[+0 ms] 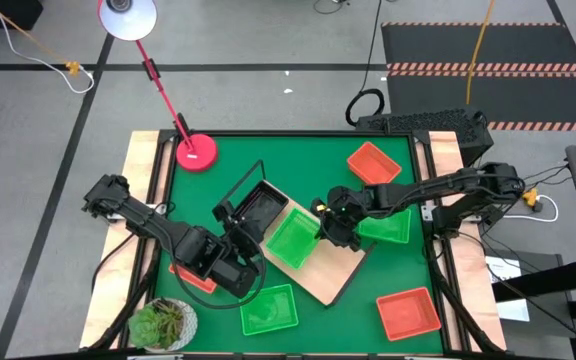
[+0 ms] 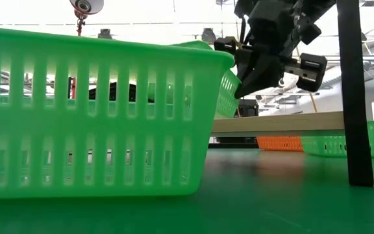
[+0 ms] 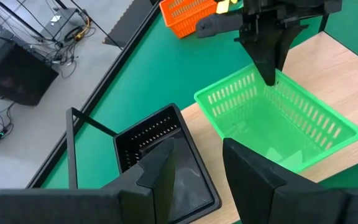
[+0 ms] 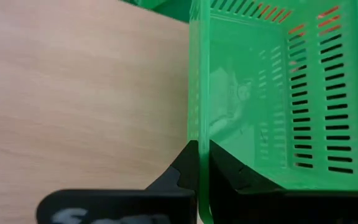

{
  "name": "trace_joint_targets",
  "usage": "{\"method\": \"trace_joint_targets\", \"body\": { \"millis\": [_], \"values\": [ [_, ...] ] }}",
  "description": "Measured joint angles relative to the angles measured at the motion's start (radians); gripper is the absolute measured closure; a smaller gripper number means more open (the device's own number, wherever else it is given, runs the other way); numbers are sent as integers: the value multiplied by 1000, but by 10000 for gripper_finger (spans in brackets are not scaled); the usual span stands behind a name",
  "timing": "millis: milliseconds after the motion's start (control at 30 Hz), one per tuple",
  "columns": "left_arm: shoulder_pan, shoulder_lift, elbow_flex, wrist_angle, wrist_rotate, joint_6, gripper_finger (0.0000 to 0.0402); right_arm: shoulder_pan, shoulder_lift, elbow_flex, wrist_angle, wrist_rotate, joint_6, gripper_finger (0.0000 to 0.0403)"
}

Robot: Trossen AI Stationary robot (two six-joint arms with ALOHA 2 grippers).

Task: Stack baskets on shelf by color
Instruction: Put the top green bin on the shelf

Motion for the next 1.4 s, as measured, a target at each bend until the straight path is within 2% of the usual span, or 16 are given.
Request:
{"method": "trace_joint_targets", "body": {
  "millis": [600,900,1400],
  "values": [
    [0,0,0,5,0,17,263,1,49,0,49,1,0,395],
    [0,-1,0,10,3,24,263,1,56,0,71,57,-4,372],
    [0,-1,0,11,3,26,263,1,56,0,82,59,16,336]
  ]
}}
